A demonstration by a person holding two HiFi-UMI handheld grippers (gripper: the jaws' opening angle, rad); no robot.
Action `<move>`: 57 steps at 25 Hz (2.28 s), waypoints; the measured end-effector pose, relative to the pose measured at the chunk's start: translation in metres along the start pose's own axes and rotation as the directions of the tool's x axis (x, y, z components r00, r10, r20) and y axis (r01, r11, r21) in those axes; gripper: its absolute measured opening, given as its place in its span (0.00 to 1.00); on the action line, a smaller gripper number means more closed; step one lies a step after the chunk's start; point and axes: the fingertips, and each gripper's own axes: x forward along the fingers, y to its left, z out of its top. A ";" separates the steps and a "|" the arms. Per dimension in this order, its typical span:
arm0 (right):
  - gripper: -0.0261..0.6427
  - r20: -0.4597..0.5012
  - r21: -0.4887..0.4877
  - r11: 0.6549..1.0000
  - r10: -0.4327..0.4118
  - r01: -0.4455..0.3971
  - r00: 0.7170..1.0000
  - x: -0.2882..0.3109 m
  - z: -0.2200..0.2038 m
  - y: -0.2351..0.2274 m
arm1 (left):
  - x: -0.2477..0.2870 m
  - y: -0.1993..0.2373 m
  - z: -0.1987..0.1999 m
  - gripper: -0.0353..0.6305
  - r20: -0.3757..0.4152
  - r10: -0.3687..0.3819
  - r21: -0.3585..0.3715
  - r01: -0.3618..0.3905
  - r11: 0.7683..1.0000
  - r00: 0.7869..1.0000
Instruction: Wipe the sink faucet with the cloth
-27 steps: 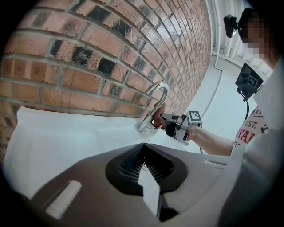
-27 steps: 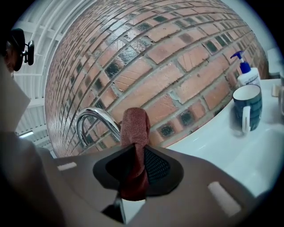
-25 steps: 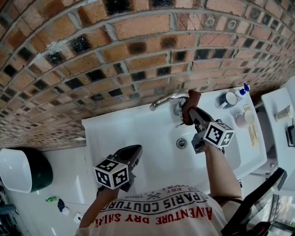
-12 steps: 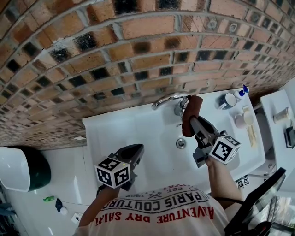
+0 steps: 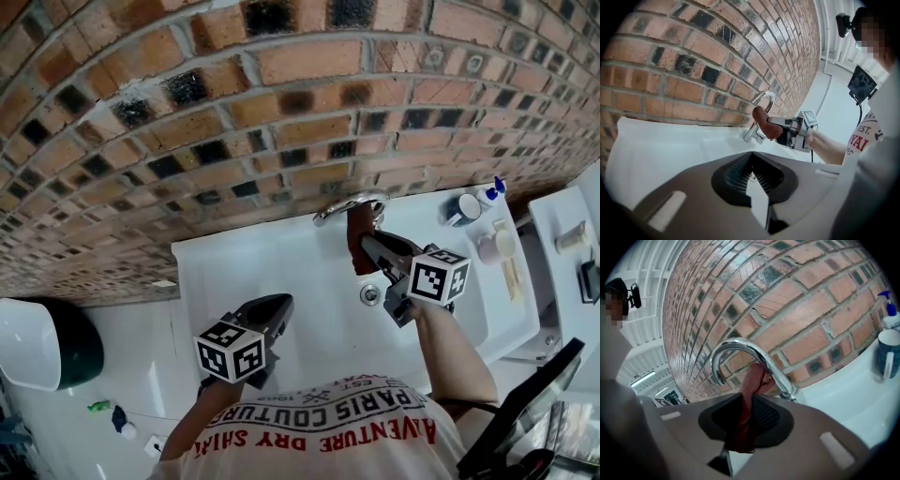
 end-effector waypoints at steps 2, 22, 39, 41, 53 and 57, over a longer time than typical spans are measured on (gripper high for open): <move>0.14 -0.019 -0.002 1.000 -0.014 0.014 1.000 0.007 0.002 -0.006 | -0.001 0.001 0.000 0.06 0.000 0.001 -0.001 -0.001 1.000 1.000; 0.14 0.024 0.100 0.990 -0.104 0.101 0.994 -0.001 0.006 -0.047 | 0.003 0.004 -0.001 0.06 0.001 0.005 -0.007 -0.005 1.000 1.000; 0.13 0.158 0.016 0.999 -0.054 0.052 0.986 -0.020 0.058 0.001 | 0.001 0.002 0.001 0.06 0.011 0.001 -0.010 -0.001 1.000 1.000; 0.13 0.163 0.002 0.999 -0.048 0.049 0.985 -0.021 0.062 0.006 | 0.001 0.002 0.001 0.06 0.014 0.002 -0.010 -0.002 1.000 1.000; 0.12 0.142 -0.101 0.995 0.038 -0.023 0.989 -0.001 0.066 0.054 | -0.003 0.003 0.001 0.06 0.025 0.003 -0.013 -0.003 1.000 1.000; 0.12 0.115 -0.124 0.991 0.055 -0.040 0.992 0.009 0.058 0.065 | -0.004 0.004 0.002 0.06 0.030 0.004 -0.014 -0.004 1.000 1.000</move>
